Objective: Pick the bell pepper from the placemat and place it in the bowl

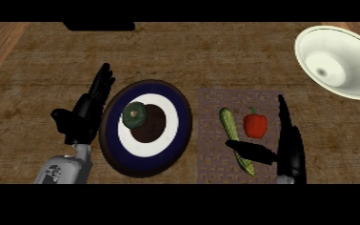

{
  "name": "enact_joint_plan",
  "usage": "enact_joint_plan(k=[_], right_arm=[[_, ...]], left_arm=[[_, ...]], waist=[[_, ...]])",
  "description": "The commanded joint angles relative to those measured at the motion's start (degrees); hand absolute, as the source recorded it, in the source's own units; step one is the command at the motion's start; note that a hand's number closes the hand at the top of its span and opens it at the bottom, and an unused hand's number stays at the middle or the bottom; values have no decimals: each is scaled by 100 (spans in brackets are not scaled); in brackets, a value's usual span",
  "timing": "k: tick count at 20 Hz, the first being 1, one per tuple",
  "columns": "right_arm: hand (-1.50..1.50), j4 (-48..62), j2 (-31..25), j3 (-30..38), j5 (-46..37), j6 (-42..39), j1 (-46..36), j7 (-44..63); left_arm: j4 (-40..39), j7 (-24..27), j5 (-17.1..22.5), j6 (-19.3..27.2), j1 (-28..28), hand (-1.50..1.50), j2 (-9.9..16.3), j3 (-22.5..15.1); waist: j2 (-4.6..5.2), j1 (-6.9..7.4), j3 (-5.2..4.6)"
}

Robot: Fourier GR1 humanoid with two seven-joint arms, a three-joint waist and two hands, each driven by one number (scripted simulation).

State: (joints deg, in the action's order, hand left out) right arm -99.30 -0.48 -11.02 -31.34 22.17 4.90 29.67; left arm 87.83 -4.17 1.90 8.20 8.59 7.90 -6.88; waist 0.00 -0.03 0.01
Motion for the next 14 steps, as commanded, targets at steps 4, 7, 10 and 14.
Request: enact_joint_plan(k=[4, 7, 10, 14], right_arm=[[-150, 897, 47, -72, 164, 497, 108, -855], [-150, 1334, -151, 261, -48, 447, -185, -597], [-150, 1084, -314, 303, -363, 239, -367, 82], [-150, 1810, -11, 76, -492, 497, -265, -431]], left_arm=[[282, -307, -113, -163, -1, 0, -44, 154], [366, -263, -111, -185, -195, 0, -46, 120], [298, -156, -203, -101, -179, 0, -166, 154], [298, -410, -197, -256, 41, 0, -140, 254]], waist=[[-2, 6, 0], [-1, 16, 1], [-3, 0, -2], [-1, 1, 0]])
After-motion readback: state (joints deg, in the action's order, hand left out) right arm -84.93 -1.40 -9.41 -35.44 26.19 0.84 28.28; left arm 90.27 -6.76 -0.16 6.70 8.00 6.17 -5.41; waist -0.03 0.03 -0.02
